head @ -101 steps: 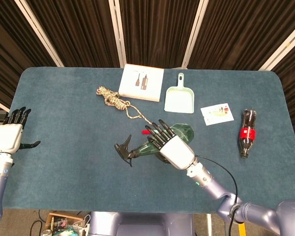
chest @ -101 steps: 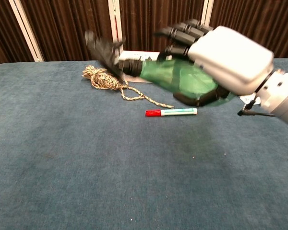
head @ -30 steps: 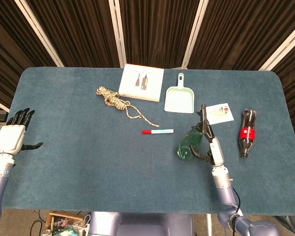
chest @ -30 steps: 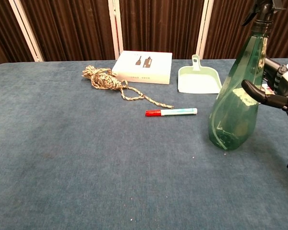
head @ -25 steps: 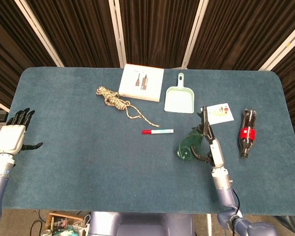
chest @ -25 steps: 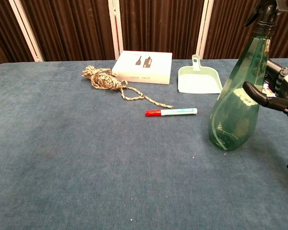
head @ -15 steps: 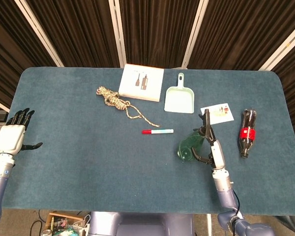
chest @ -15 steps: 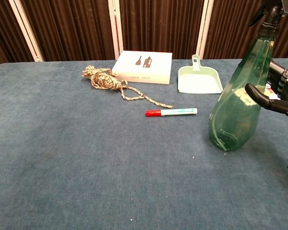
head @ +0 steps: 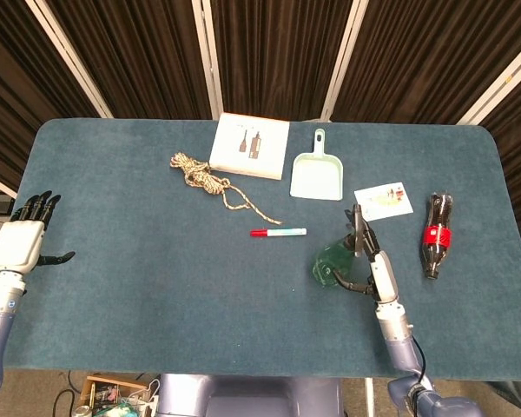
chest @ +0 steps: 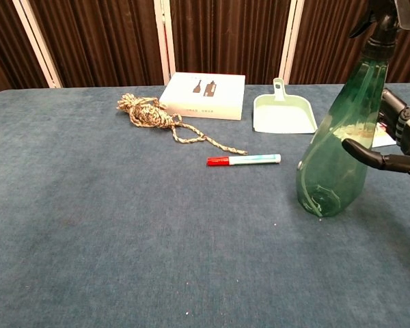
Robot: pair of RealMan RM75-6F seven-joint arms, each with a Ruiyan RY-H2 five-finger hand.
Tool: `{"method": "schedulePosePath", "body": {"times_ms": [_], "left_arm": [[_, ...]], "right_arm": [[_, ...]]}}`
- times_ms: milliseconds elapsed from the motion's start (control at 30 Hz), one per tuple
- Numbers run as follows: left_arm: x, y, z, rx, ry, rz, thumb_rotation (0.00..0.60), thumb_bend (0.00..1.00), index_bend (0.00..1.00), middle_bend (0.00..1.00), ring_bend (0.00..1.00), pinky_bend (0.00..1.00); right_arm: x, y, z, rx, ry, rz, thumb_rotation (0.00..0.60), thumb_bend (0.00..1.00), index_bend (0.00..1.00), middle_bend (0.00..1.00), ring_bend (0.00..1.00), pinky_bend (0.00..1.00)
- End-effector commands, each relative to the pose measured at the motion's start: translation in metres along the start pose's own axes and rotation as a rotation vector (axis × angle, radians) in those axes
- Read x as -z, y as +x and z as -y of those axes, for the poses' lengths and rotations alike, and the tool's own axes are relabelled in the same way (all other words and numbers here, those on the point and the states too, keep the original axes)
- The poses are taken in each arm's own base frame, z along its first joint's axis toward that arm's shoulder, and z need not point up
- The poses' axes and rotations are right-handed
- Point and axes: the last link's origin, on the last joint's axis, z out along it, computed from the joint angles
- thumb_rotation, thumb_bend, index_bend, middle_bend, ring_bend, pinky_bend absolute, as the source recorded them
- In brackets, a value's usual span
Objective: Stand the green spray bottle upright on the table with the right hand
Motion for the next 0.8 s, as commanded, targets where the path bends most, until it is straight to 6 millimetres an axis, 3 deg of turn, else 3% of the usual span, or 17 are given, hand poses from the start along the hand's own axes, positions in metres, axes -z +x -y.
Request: {"method": "schedulePosePath", "body": {"times_ms": [33, 467, 800], "left_arm": [[0.001, 0.000, 0.000, 0.001, -0.001, -0.002, 0.600, 0.07, 0.00, 0.00, 0.00, 0.17], [0.004, 0.004, 0.001, 0.012, -0.004, -0.015, 0.600, 0.07, 0.00, 0.00, 0.00, 0.17], [0.006, 0.007, 0.002, 0.019, -0.006, -0.028, 0.600, 0.07, 0.00, 0.00, 0.00, 0.17]], "right_arm": [[0.001, 0.000, 0.000, 0.001, 0.000, -0.001, 0.600, 0.25, 0.00, 0.00, 0.00, 0.00], [0.005, 0.005, 0.014, 0.013, 0.074, -0.035, 0.600, 0.19, 0.00, 0.00, 0.00, 0.00], [0.013, 0.005, 0.038, 0.072, 0.202, -0.030, 0.600, 0.20, 0.00, 0.00, 0.00, 0.00]]}}
